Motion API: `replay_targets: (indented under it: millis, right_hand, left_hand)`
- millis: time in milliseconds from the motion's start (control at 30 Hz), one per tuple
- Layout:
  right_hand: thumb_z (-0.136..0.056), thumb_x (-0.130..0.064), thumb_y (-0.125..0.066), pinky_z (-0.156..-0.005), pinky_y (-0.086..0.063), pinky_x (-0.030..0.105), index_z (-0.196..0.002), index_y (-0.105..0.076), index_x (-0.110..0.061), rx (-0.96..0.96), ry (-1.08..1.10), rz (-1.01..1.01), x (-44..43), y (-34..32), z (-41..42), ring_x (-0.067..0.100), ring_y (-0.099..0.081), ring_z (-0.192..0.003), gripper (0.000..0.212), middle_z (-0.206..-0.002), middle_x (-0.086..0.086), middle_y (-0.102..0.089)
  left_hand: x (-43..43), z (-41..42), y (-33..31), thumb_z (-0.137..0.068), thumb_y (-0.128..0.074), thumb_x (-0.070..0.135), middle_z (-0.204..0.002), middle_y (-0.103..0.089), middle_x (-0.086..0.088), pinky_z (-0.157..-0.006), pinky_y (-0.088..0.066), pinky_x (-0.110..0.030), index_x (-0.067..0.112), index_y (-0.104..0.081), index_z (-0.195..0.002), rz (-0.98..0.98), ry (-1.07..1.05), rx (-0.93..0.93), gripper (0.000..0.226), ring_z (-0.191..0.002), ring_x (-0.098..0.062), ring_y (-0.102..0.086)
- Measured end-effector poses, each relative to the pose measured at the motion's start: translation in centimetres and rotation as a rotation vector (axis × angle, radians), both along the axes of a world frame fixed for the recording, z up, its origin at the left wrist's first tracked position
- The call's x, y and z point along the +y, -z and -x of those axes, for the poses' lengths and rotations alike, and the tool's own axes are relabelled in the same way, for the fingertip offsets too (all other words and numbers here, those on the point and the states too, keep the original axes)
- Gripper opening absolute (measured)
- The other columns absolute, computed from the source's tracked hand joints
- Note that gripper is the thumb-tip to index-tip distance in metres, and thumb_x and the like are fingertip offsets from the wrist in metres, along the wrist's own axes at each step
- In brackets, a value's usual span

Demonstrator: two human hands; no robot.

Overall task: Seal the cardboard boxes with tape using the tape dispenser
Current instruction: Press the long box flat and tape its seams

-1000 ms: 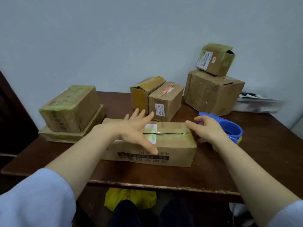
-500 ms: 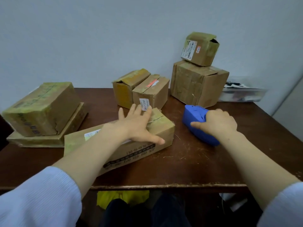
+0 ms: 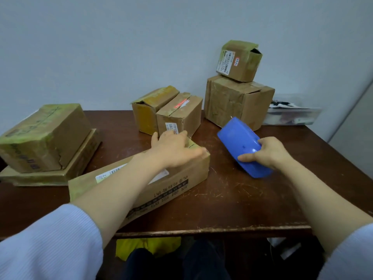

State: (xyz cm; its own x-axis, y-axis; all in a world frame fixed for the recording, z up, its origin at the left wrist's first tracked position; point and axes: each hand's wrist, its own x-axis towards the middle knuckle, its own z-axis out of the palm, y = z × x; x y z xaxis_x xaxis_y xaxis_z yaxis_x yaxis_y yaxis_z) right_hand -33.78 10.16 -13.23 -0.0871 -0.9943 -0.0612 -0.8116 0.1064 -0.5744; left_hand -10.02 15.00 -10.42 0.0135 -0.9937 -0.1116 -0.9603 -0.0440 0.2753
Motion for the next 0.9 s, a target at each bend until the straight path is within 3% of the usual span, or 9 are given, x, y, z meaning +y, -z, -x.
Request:
replay_targets:
  millis: [67,133,200,267,433,533,700,833,900]
  right_hand:
    - [-0.066,-0.019,-0.086,-0.057,-0.044,0.029,-0.078,-0.066,-0.006,-0.382,0.002,-0.004,1.3,-1.2,0.6,0.019,-0.058,-0.065,0.027,-0.074,0.006,-0.063]
    - [-0.055,-0.01,-0.084,-0.061,-0.048,0.029,-0.077,-0.068,-0.006,-0.768,-0.043,-0.059,2.5,-2.3,1.2,0.021,-0.062,-0.062,0.027,-0.076,0.01,-0.067]
    - [-0.044,-0.012,-0.077,-0.061,-0.051,0.027,-0.069,-0.072,-0.007,-1.013,-0.127,-0.118,3.6,-3.2,1.6,0.02,-0.064,-0.061,0.026,-0.075,0.009,-0.068]
    - [-0.052,-0.013,-0.072,-0.05,-0.051,0.021,-0.055,-0.073,-0.012,-1.145,-0.166,-0.133,4.6,-3.9,1.5,0.014,-0.064,-0.053,0.004,-0.063,0.003,-0.068]
    - [-0.045,-0.006,-0.065,-0.042,-0.048,0.019,-0.047,-0.071,-0.012,-1.18,-0.185,-0.161,5.9,-4.9,0.9,0.014,-0.059,-0.042,0.008,-0.051,0.002,-0.063]
    - [-0.048,-0.007,-0.061,-0.042,-0.048,0.02,-0.051,-0.072,-0.01,-1.134,-0.208,-0.21,6.0,-5.1,0.5,0.014,-0.06,-0.044,0.012,-0.054,0.003,-0.064]
    - [-0.047,-0.007,-0.062,-0.044,-0.05,0.022,-0.054,-0.073,-0.01,-1.104,-0.235,-0.256,6.0,-5.4,-0.1,0.014,-0.062,-0.047,0.013,-0.057,0.003,-0.065]
    - [-0.052,-0.007,-0.066,-0.047,-0.051,0.022,-0.06,-0.075,-0.008,-1.052,-0.289,-0.288,6.2,-6.0,-0.6,0.017,-0.065,-0.052,0.012,-0.064,0.006,-0.069]
    - [-0.057,-0.009,-0.072,-0.049,-0.051,0.023,-0.063,-0.074,-0.006,-0.974,-0.285,-0.256,6.3,-6.2,-0.9,0.018,-0.066,-0.055,0.007,-0.066,0.009,-0.07]
  left_hand:
    - [-0.5,0.5,-0.6,-0.089,-0.041,0.047,-0.11,-0.061,-0.01,-0.097,-0.039,-0.037,0.016,-0.058,-0.118,0.106,-0.077,0.356,0.046,-0.108,-0.025,-0.055]
    - [-0.8,1.3,-1.5,-0.091,-0.04,0.026,-0.092,-0.057,-0.008,-0.077,-0.039,-0.032,0.013,-0.056,-0.095,0.127,-0.205,0.723,0.022,-0.086,-0.021,-0.051]
    - [-0.8,2.1,-2.4,-0.093,-0.04,0.017,-0.091,-0.06,-0.009,-0.065,-0.039,-0.029,0.007,-0.057,-0.096,0.016,-0.324,1.028,0.02,-0.082,-0.021,-0.047]
    - [-0.6,2.8,-3.1,-0.095,-0.037,0.021,-0.094,-0.066,-0.015,-0.056,-0.038,-0.026,0.001,-0.06,-0.095,-0.108,-0.371,1.205,0.031,-0.076,-0.021,-0.05]
    - [-0.8,3.8,-4.0,-0.095,-0.031,0.054,-0.092,-0.068,-0.016,-0.046,-0.034,-0.023,-0.001,-0.062,-0.091,-0.196,-0.36,1.262,0.063,-0.06,-0.016,-0.049]
    - [-0.9,3.8,-4.2,-0.091,-0.044,0.058,-0.079,-0.064,-0.01,-0.043,-0.032,-0.021,0.0,-0.064,-0.091,-0.217,-0.371,1.318,0.062,-0.055,-0.014,-0.044]
    - [-1.3,3.9,-3.7,-0.092,-0.058,0.023,-0.066,-0.053,-0.003,-0.035,-0.025,-0.015,0.01,-0.056,-0.086,-0.231,-0.349,1.335,0.014,-0.05,-0.009,-0.037]
    - [-2.3,3.2,-3.1,-0.093,-0.052,0.004,-0.057,-0.046,-0.002,-0.033,-0.02,-0.013,0.011,-0.048,-0.069,-0.166,-0.35,1.346,0.025,-0.039,-0.006,-0.035]
    - [-2.7,2.6,-2.9,-0.09,-0.053,-0.001,-0.044,-0.049,0.0,-0.034,-0.02,-0.015,0.009,-0.051,-0.07,-0.085,-0.324,1.228,0.023,-0.034,-0.006,-0.034]
